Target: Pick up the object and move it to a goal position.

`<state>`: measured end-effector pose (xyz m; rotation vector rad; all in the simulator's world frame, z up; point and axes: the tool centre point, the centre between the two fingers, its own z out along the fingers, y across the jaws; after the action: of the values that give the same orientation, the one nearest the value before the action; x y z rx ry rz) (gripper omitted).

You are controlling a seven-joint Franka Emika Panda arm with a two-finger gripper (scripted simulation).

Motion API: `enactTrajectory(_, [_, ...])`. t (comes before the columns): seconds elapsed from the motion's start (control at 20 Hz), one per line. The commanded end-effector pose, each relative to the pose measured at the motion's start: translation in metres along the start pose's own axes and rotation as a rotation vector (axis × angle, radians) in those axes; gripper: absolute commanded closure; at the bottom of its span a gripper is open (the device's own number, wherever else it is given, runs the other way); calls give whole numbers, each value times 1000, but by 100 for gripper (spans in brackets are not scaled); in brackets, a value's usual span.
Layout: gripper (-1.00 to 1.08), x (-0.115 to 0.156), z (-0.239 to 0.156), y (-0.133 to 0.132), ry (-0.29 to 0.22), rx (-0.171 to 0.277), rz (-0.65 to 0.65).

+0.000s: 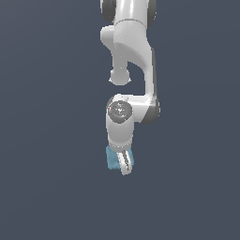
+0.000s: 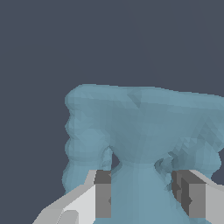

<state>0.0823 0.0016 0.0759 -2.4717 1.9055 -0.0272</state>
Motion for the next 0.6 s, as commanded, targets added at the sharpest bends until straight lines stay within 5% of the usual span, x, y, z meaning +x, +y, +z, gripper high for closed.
enactTrajectory(0.0, [108,-3,-12,5,-1,1,0])
enactTrajectory(0.55, [108,-25,-94,45,-4,-5,1])
